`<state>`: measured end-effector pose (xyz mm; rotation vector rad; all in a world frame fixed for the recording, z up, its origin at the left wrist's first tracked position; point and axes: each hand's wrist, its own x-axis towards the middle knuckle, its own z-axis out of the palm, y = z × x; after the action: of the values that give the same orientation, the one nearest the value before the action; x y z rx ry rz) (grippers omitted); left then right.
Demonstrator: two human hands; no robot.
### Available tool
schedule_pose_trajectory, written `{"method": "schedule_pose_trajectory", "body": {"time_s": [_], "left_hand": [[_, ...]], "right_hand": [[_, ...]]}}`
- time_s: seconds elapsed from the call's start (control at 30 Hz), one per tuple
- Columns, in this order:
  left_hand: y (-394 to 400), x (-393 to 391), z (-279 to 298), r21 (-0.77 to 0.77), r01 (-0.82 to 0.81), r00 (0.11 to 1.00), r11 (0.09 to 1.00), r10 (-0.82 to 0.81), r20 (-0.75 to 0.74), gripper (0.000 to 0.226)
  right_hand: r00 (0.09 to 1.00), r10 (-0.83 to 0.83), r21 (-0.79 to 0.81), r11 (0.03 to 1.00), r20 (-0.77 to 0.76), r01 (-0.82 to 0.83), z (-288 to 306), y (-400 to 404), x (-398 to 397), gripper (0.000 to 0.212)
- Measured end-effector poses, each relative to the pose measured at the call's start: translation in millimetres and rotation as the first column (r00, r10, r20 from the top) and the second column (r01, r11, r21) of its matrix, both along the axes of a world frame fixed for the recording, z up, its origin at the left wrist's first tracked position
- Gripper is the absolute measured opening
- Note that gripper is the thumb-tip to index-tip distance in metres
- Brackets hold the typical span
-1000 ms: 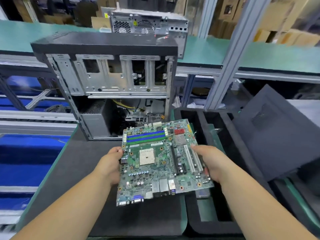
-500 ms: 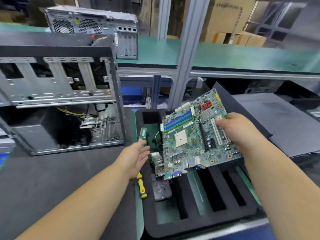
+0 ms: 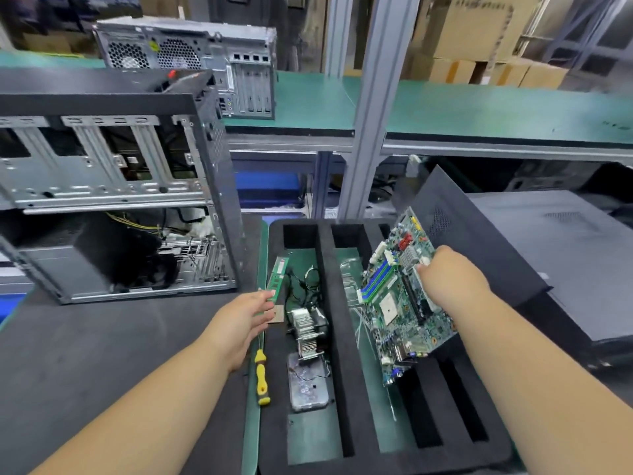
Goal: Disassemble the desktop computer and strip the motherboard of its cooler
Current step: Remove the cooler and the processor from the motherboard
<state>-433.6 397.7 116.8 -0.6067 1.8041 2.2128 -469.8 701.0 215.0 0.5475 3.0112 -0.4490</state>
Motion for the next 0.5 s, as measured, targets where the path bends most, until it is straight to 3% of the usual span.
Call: {"method": "schedule_pose_trajectory", "body": {"time_s": [0.23,0.5], "left_hand": [[-0.8,1.6,-3.4,-0.052,-0.046,0.998,0.998,0.048,0.028,0.023],[-9.3,3.9,-25.8,-0.388,0.036,0.996,0.921,-0.003,0.085,0.016]], "right_hand": [[0.998,0.021,-0.03,0.999,0.063,-0.02,-43.1,-1.8,-13.6,0.042],[0.991,0.001,-0.075,0.997,0.137,0.01,-71.2,7.5,-27.2,0.037]]}}
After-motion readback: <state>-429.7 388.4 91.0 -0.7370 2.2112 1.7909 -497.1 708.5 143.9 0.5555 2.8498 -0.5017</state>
